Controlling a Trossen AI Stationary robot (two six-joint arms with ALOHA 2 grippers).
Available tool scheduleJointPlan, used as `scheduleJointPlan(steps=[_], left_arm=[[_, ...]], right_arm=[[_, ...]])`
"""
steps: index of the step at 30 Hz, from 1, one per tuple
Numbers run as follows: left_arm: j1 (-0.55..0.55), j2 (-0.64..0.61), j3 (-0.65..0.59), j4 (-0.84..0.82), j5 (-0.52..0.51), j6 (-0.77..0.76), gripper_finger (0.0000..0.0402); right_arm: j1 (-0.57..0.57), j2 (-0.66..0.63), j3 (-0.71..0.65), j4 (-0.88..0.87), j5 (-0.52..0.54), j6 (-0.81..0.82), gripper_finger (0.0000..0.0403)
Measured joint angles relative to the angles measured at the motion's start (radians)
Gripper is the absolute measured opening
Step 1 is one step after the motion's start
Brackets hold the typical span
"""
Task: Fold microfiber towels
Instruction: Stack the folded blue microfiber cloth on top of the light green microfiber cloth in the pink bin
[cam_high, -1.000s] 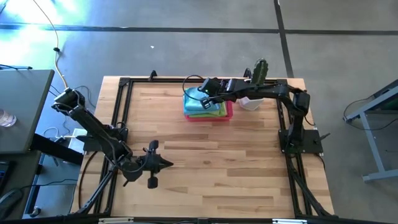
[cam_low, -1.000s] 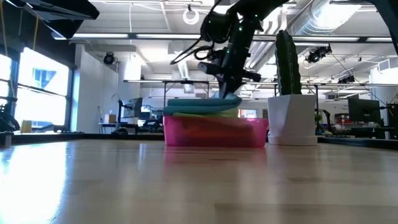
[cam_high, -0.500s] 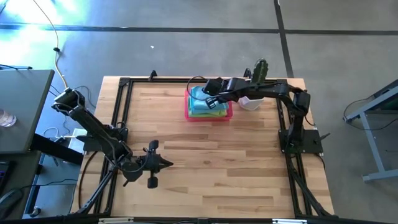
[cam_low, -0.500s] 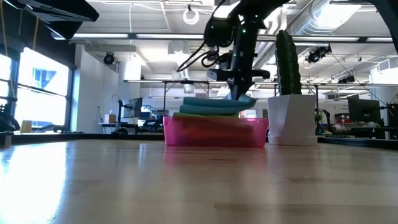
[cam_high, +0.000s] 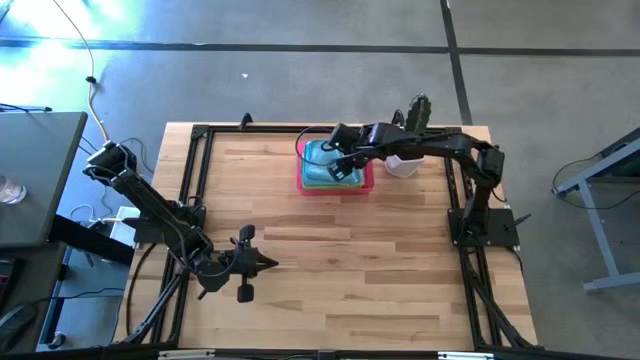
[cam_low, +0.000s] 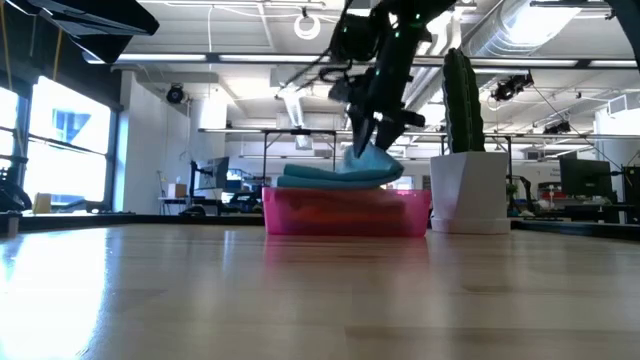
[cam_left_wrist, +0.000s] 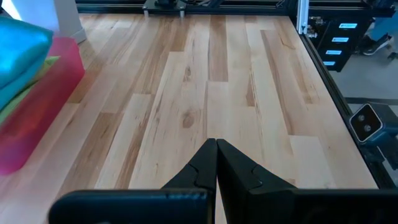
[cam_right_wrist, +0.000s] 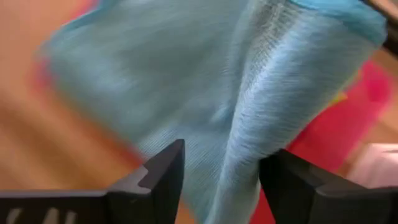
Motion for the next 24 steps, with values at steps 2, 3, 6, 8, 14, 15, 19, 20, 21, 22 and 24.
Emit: scheduleJointPlan(steps=[2,3,6,8,14,15,19,20,21,22,24], left_arm=[[0.000,-0.008,0.000,-0.003,0.008,0.001,0.0000],[0.000,-0.018,0.000,-0.003,0.012,0.008,0.0000],[0.000,-0.059,0.000,-0.002,0.044,0.057,0.0000],[0.000,-0.101,0.000,-0.008,0.054,0.089,0.0000],[0.002,-0.248,0.000,-0.066,0.047,0.123,0.0000],[0.003,-0.268,0.000,-0.082,0.038,0.126,0.0000],[0.039,-0.299,0.000,-0.103,-0.073,0.225,0.0000],[0.058,-0.298,0.000,-0.102,-0.093,0.247,0.0000],[0.078,-0.295,0.000,-0.104,-0.099,0.261,0.0000],[0.098,-0.293,0.000,-0.110,-0.097,0.272,0.0000],[0.137,-0.289,0.001,-0.110,-0.074,0.277,0.0000]], right_arm=[[0.019,-0.033,0.000,-0.005,-0.057,-0.058,0.0196],[0.031,-0.051,0.000,-0.007,-0.069,-0.090,0.0199],[0.071,-0.120,0.001,-0.034,-0.070,-0.158,0.0199],[0.100,-0.165,0.001,-0.059,-0.028,-0.176,0.0198],[0.187,-0.273,0.001,-0.160,0.220,-0.143,0.0197],[0.199,-0.279,0.001,-0.179,0.254,-0.122,0.0197],[0.244,-0.273,-0.006,-0.197,0.301,-0.097,0.0197],[0.255,-0.272,-0.027,-0.155,0.303,-0.103,0.0197],[0.266,-0.270,-0.060,-0.090,0.301,-0.120,0.0197],[0.274,-0.269,-0.100,-0.013,0.298,-0.143,0.0197],[0.284,-0.268,-0.200,0.203,0.273,-0.192,0.0197]])
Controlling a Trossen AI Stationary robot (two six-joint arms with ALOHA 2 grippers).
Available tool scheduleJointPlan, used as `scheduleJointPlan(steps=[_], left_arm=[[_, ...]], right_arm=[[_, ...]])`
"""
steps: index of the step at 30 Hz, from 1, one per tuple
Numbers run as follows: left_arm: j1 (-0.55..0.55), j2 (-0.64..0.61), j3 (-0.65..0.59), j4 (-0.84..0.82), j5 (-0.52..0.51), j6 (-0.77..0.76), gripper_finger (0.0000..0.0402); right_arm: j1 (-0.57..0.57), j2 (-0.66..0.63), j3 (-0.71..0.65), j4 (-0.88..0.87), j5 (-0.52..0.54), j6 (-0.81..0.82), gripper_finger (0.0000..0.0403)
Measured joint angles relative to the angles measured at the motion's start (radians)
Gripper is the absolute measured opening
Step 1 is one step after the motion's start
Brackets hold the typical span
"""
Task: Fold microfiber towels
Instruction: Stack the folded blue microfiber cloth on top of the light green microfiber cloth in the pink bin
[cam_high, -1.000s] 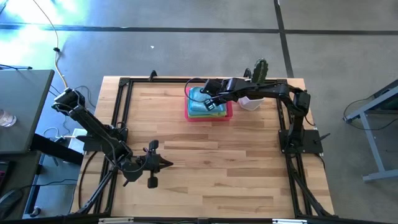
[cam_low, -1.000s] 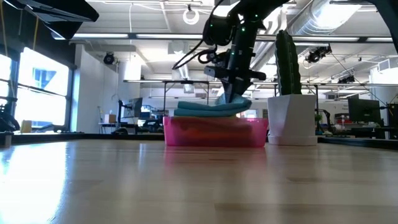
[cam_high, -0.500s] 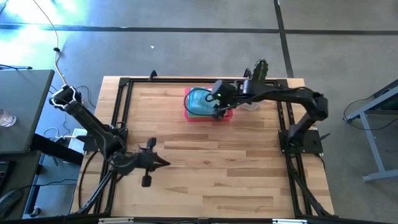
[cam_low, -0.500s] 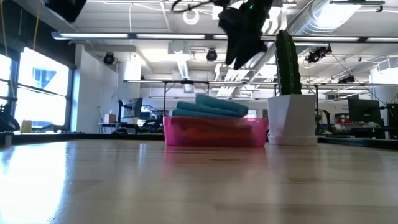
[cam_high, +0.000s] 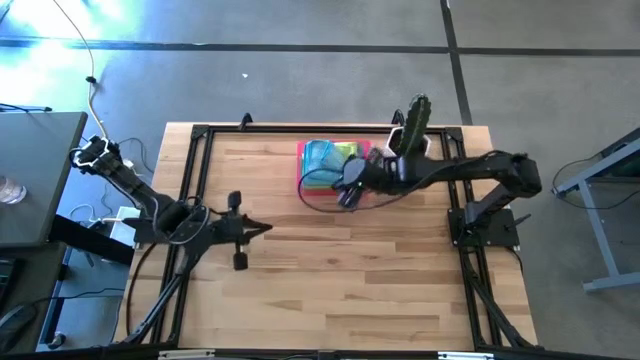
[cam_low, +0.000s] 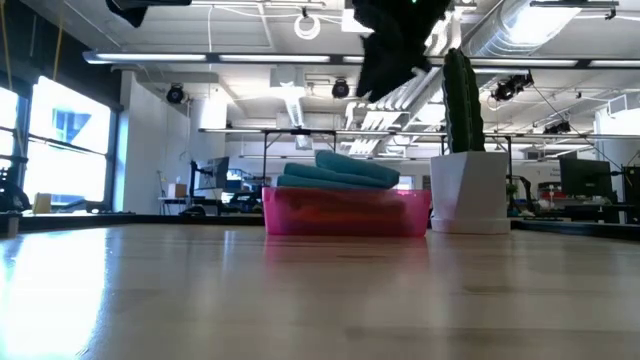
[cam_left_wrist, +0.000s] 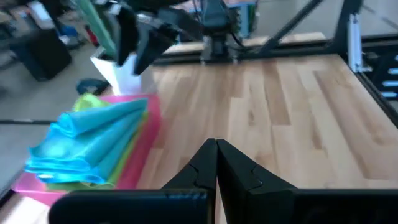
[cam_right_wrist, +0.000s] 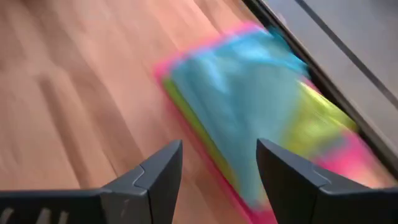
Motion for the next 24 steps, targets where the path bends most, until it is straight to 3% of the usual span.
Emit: scheduleJointPlan(steps=[6,10,17,20,24], left_arm=[[0.056,0.002,0.000,-0.004,0.105,-0.044,0.0000],[0.054,0.002,0.000,-0.004,0.111,-0.051,0.0000],[0.055,0.002,0.000,-0.004,0.110,-0.050,0.0000],[0.056,0.002,0.000,-0.004,0.099,-0.050,0.0000],[0.055,0.002,0.000,-0.007,0.099,-0.050,0.0000]], right_arm=[[-0.085,0.001,-0.301,0.687,-0.107,-0.077,0.0197],[-0.178,0.010,-0.417,0.929,-0.254,0.007,0.0195],[-0.236,0.073,-0.466,0.978,-0.365,0.099,0.0168],[-0.240,0.094,-0.447,0.965,-0.334,0.094,0.0157],[-0.267,0.098,-0.415,0.914,-0.210,0.088,0.0150]])
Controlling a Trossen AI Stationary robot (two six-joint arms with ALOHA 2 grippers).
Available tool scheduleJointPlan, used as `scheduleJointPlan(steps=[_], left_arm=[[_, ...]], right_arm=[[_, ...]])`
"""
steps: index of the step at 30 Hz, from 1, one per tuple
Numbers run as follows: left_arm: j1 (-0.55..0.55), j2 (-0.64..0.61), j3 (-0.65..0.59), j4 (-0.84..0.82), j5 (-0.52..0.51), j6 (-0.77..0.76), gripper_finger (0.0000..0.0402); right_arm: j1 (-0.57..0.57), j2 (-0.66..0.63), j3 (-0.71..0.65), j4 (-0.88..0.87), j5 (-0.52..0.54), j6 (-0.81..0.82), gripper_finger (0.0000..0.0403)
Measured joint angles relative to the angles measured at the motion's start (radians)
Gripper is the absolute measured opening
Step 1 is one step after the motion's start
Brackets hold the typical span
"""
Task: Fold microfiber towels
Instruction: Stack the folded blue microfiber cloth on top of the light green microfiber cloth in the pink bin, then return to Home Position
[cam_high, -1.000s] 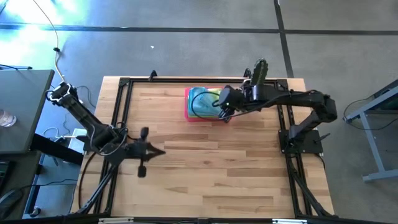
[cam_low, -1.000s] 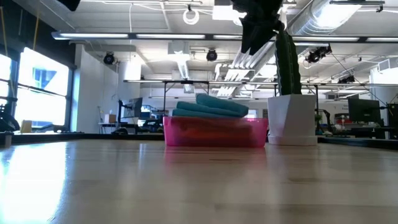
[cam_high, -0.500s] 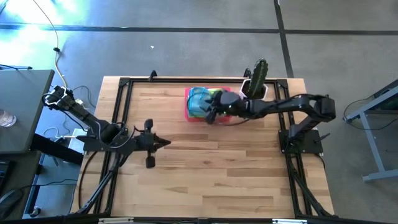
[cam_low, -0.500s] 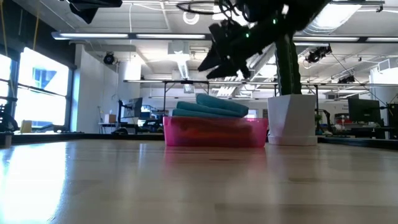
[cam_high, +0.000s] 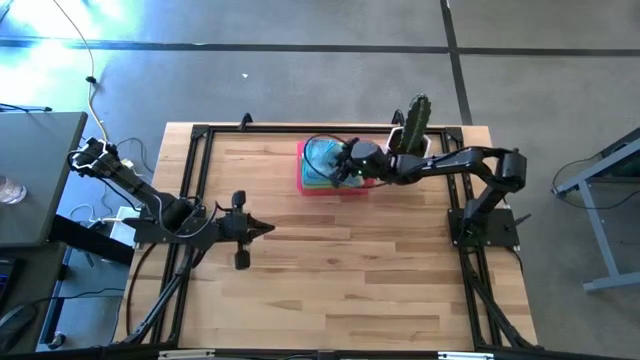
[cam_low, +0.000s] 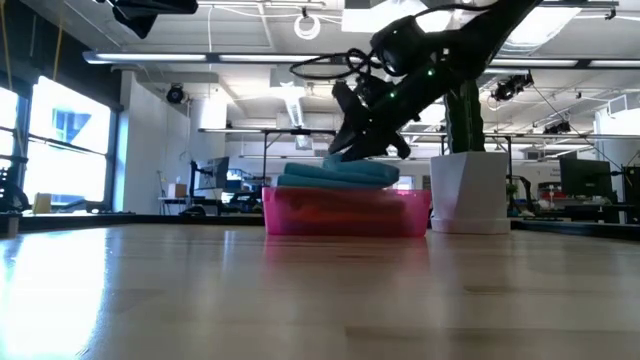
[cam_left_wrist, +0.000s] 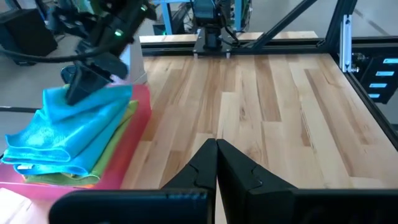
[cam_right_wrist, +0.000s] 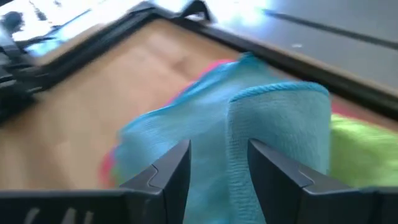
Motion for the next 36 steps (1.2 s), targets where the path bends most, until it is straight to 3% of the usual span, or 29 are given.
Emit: scheduleJointPlan(steps=[7,16,20,25,29,36], left_arm=[[0.000,0.000,0.000,-0.048,0.000,-0.027,0.0000],[0.000,-0.023,0.000,-0.064,0.001,-0.027,0.0000],[0.000,-0.072,0.000,-0.063,0.001,-0.026,0.0000],[0.000,-0.123,0.000,-0.063,0.001,-0.041,0.0000],[-0.001,-0.143,0.000,-0.061,0.007,-0.045,0.0000],[-0.024,-0.200,0.000,-0.063,0.028,-0.019,0.0000]], right_arm=[[-0.027,0.000,0.112,-0.211,0.128,0.014,0.0149],[0.060,0.000,0.289,-0.399,0.130,-0.148,0.0149],[0.084,0.008,0.267,-0.410,0.083,-0.187,0.0149],[0.043,0.033,0.206,-0.535,0.189,-0.084,0.0149],[0.010,0.037,0.182,-0.552,0.187,-0.039,0.0149],[0.072,-0.050,0.225,-0.554,0.181,-0.131,0.0149]])
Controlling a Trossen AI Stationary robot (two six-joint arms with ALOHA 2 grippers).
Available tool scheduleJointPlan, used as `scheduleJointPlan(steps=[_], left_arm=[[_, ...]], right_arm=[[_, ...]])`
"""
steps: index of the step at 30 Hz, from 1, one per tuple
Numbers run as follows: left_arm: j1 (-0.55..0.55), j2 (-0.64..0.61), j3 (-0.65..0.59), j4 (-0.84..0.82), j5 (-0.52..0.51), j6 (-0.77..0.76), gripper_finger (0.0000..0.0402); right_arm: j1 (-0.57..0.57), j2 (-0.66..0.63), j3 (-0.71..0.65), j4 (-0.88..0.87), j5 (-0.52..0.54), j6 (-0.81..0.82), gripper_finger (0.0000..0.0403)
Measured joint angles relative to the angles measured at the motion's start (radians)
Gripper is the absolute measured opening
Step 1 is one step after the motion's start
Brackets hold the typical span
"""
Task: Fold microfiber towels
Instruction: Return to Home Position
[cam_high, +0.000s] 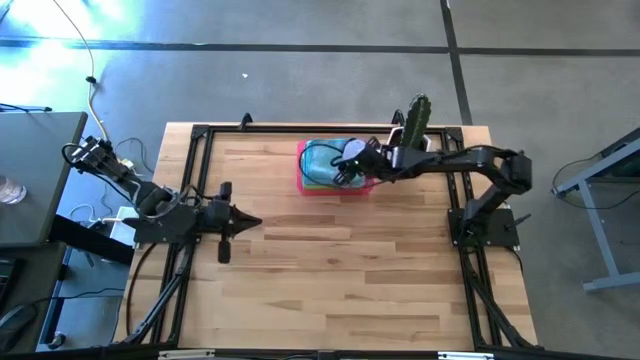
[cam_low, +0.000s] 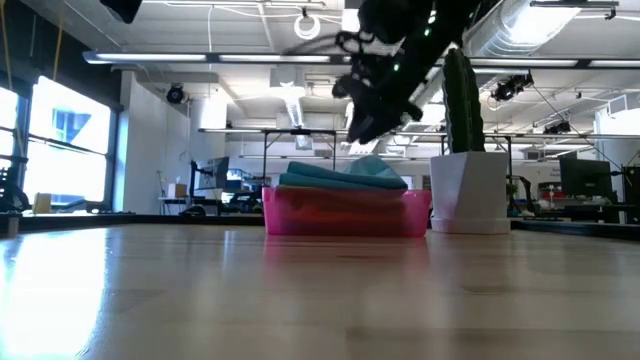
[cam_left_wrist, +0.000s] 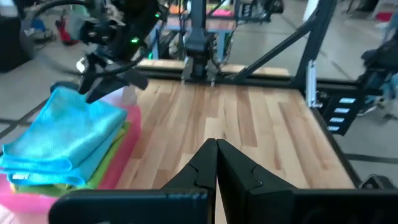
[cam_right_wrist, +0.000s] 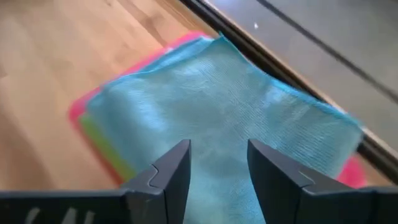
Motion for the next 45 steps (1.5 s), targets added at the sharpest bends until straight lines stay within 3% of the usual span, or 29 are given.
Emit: scheduleJointPlan(steps=[6,12,18,21,25,32,38,45], left_arm=[[-0.030,-0.114,0.000,-0.052,-0.006,0.029,0.0000],[-0.049,-0.221,0.000,-0.273,-0.101,-0.022,0.0000],[-0.049,-0.316,0.000,-0.407,-0.050,-0.043,0.0000],[-0.050,-0.359,0.000,-0.438,-0.018,-0.059,0.0000],[-0.049,-0.407,0.000,-0.457,0.041,-0.060,0.0000],[-0.049,-0.445,0.000,-0.458,0.077,-0.055,0.0000],[-0.049,-0.459,0.000,-0.457,0.079,-0.025,0.0000],[-0.049,-0.473,0.000,-0.457,0.078,-0.014,0.0000]], right_arm=[[0.096,-0.127,-0.002,-0.127,0.080,-0.034,0.0149],[0.199,-0.204,-0.002,-0.245,0.186,0.015,0.0149],[0.311,-0.215,-0.026,-0.283,0.242,0.087,0.0149],[0.366,-0.236,-0.141,-0.180,0.260,0.157,0.0149],[0.454,-0.287,-0.366,0.126,0.253,0.231,0.0149],[0.577,-0.442,-0.686,0.625,0.284,0.178,0.0149],[0.629,-0.643,-0.898,0.835,0.301,0.172,0.0149],[0.659,-0.798,-1.062,1.028,0.255,0.050,0.0149]])
